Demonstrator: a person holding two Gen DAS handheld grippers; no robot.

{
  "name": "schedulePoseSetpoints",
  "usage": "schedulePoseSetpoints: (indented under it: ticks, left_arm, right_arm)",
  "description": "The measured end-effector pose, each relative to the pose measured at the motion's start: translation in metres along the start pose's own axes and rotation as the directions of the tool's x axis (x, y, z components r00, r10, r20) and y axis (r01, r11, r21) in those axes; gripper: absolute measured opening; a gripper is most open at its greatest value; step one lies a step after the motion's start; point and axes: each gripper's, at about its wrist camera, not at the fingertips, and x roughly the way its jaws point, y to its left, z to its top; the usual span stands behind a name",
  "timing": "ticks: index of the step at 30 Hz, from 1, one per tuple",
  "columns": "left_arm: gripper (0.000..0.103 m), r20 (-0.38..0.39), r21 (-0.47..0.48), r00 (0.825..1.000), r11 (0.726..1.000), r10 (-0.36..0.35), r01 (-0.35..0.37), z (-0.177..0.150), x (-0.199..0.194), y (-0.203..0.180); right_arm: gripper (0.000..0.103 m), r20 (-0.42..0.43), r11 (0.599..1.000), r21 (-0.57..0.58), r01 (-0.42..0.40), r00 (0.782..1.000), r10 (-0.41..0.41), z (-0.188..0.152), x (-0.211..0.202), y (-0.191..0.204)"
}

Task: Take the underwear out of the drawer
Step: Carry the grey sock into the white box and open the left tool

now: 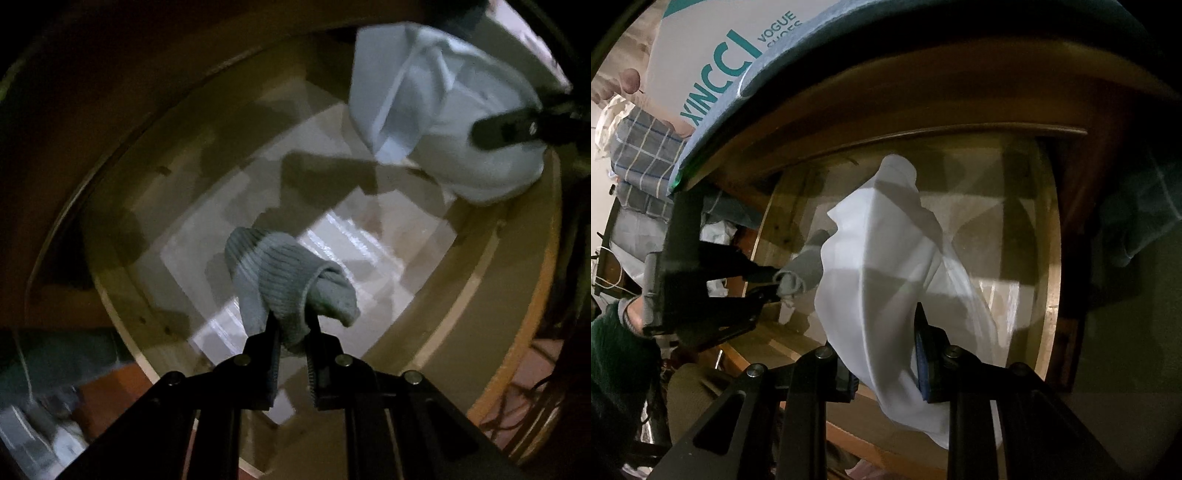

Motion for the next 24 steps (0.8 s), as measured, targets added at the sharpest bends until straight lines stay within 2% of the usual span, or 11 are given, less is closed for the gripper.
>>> schedulePoseSetpoints:
  ticks: [5, 8, 12, 19, 24]
  left_arm:
    - [0.012, 0.049, -0.069, 0.999, 0.997, 0.020, -0.016, -0.026, -0.019, -0.019]
    - [0.012, 0.081, -0.115, 0.997, 0.993, 0.018, -0.009, -0.027, -0.005, -0.018]
    - [0.012, 0.112, -0.162, 0.993, 0.987, 0.021, -0.002, -0.028, -0.027, -0.019]
    - [0.012, 0.141, -0.172, 0.987, 0.984, 0.080, -0.055, -0.030, -0.056, -0.034]
    - [0.012, 0.166, -0.235, 0.979, 0.969, 0.115, -0.074, -0.028, -0.077, -0.038]
  right_arm:
    - [0.023, -0.005, 1.000, -0.003, 0.002, 1.000, -0.002, 0.001, 0.001, 0.000]
    - [0.023, -0.007, 1.000, -0.004, 0.005, 1.000, -0.005, 0.000, 0.001, 0.000]
    - [0.023, -0.012, 1.000, -0.007, 0.012, 1.000, -0.013, 0.000, 0.003, 0.001]
    - [0.023, -0.018, 1.000, -0.012, 0.020, 1.000, -0.020, 0.001, 0.005, 0.002]
    - [0.023, -0.012, 0.999, -0.015, 0.038, 0.999, -0.038, -0.001, 0.005, 0.003]
